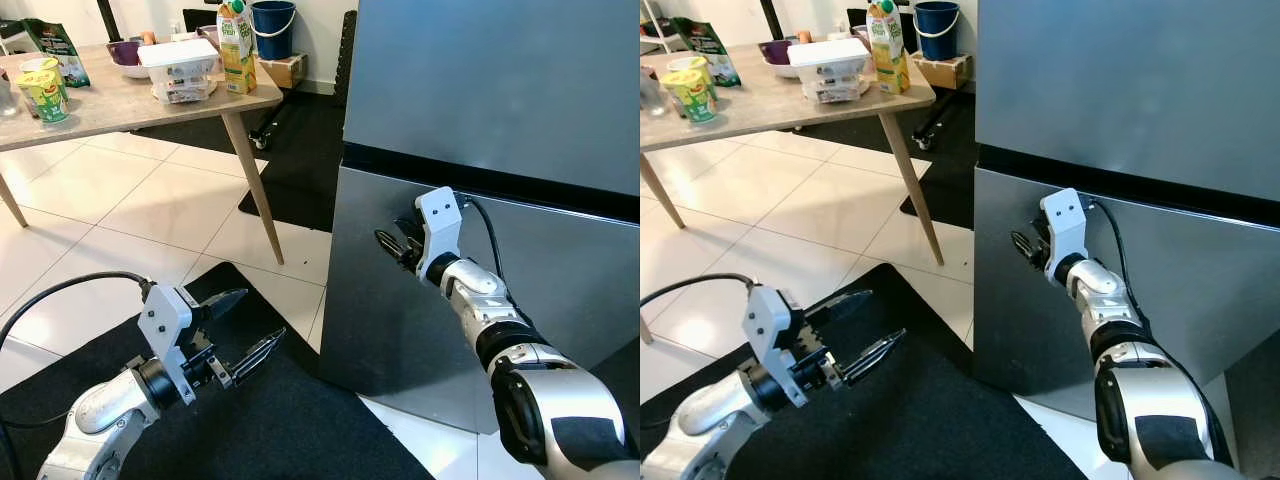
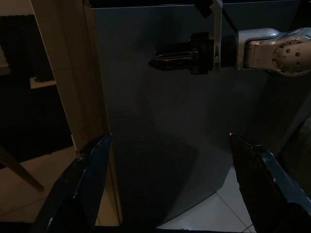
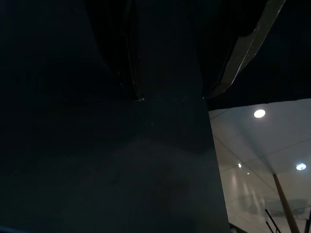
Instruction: Restocking fridge
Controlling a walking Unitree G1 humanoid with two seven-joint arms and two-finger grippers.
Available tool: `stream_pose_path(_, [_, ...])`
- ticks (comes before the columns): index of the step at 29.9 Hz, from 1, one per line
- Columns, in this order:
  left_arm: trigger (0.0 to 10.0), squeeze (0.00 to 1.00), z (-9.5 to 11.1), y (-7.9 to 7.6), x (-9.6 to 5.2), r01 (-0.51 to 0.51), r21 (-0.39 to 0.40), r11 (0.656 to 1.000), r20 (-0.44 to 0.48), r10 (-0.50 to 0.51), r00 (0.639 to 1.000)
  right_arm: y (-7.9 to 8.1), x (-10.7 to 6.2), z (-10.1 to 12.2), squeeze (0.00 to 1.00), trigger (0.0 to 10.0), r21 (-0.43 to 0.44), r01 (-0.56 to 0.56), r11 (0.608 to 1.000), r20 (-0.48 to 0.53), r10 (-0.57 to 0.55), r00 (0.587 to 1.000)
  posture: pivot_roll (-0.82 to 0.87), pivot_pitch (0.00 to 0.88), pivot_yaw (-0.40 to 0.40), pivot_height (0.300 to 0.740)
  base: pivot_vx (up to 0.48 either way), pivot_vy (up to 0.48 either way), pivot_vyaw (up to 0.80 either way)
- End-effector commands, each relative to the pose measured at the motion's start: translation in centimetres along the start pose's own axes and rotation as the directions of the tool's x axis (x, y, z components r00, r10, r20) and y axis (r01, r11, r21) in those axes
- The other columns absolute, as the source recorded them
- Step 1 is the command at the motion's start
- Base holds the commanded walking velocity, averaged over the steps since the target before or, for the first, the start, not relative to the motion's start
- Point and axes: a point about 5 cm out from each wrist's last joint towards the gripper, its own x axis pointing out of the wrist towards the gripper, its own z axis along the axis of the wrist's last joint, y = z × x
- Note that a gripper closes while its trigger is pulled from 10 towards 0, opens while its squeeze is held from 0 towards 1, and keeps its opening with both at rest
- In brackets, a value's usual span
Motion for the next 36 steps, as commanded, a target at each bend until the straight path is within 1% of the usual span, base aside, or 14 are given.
stream_pose_path(1, [10.0,0.0,-0.2,-0.3,0.2,0.005,0.007,1.0,-0.003,-0.005,1.0,0.5,-0.2,-0.9,0.0,10.0,0.023,-0.032,0.999,-0.017,0.032,0.999,0.05,0.133,0.012,0.74,0.0,0.0,0.0])
stream_pose_path(2, [10.0,0.0,-0.2,-0.3,0.3,0.007,0.005,1.0,-0.001,-0.007,1.0,1.4,-0.8,-2.4,0.0,10.0,0.041,-0.116,0.992,-0.048,0.117,0.992,0.04,0.131,0.013,0.74,0.0,0.0,0.0])
stream_pose_path(5, [10.0,0.0,-0.2,-0.4,0.3,0.008,0.005,1.0,0.0,-0.008,1.0,2.2,-1.3,-3.5,0.0,10.0,0.06,-0.179,0.982,-0.073,0.183,0.98,0.04,0.13,0.014,0.74,0.0,0.0,0.0])
stream_pose_path(6, [10.0,0.0,-0.2,-0.4,0.4,0.01,0.004,1.0,0.002,-0.01,1.0,3.1,-2.0,-5.2,0.0,10.0,0.087,-0.261,0.961,-0.118,0.27,0.956,0.04,0.129,0.015,0.74,0.0,0.0,0.0])
stream_pose_path(7, [10.0,0.0,-0.2,-0.4,0.4,0.01,0.004,1.0,0.002,-0.01,1.0,3.1,-2.0,-5.2,0.0,10.0,0.087,-0.261,0.961,-0.118,0.27,0.956,0.04,0.129,0.015,0.74,0.0,0.0,0.0])
stream_pose_path(9, [10.0,0.0,-0.2,-0.3,0.5,0.011,0.004,1.0,0.003,-0.011,1.0,4.4,-3.4,-7.5,0.0,10.0,0.088,-0.367,0.926,-0.21,0.377,0.902,0.04,0.125,0.015,0.74,0.0,0.0,0.0])
stream_pose_path(11, [10.0,0.0,-0.2,-0.3,0.6,0.012,0.005,1.0,0.006,-0.012,1.0,5.4,-4.8,-9.9,0.0,10.0,0.13,-0.401,0.907,-0.284,0.421,0.861,0.03,0.121,0.015,0.74,0.0,0.0,0.0])
stream_pose_path(13, [10.0,0.0,-0.2,-0.3,0.6,0.013,0.006,1.0,0.006,-0.013,1.0,5.7,-5.5,-10.9,0.0,10.0,0.148,-0.386,0.91,-0.315,0.414,0.854,0.03,0.119,0.014,0.74,0.0,0.0,0.0])
stream_pose_path(18, [10.0,0.0,-0.3,-0.2,0.7,0.012,0.008,1.0,0.008,-0.012,1.0,6.0,-7.9,-14.1,0.0,10.0,0.185,-0.248,0.951,-0.425,0.305,0.852,0.03,0.118,0.016,0.74,0.0,0.0,0.0])
stream_pose_path(23, [10.0,0.0,-0.5,-0.1,0.8,0.006,0.007,1.0,0.004,-0.006,1.0,5.1,-11.0,-17.1,0.0,10.0,0.153,-0.008,0.988,-0.559,0.093,0.824,0.03,0.119,0.019,0.74,0.0,0.0,0.0])
stream_pose_path(26, [10.0,0.0,-1.3,0.6,0.7,-0.038,-0.008,0.999,-0.022,0.038,0.999,4.1,-13.4,-18.8,0.0,10.0,0.123,0.18,0.976,-0.633,-0.063,0.772,0.03,0.12,0.018,0.74,0.0,0.0,0.0])
stream_pose_path(28, [10.0,0.0,-1.5,0.7,0.7,-0.049,-0.012,0.999,-0.03,0.049,0.998,4.0,-13.9,-19.0,0.0,10.0,0.117,0.214,0.97,-0.647,-0.089,0.757,0.03,0.12,0.018,0.74,0.0,0.0,0.0])
stream_pose_path(30, [10.0,0.0,-3.1,0.9,0.5,-0.083,-0.089,0.993,-0.065,0.077,0.995,4.0,-15.7,-20.2,0.0,10.0,0.138,0.301,0.944,-0.689,-0.127,0.713,0.02,0.118,0.017,0.74,0.0,0.0,0.0])
stream_pose_path(36, [10.0,0.0,-6.9,-0.1,-0.2,-0.069,-0.156,0.985,-0.197,0.038,0.98,4.9,-17.7,-21.5,0.0,10.0,0.132,0.347,0.929,-0.74,-0.14,0.658,0.01,0.118,0.013,0.74,0.0,0.0,0.0])
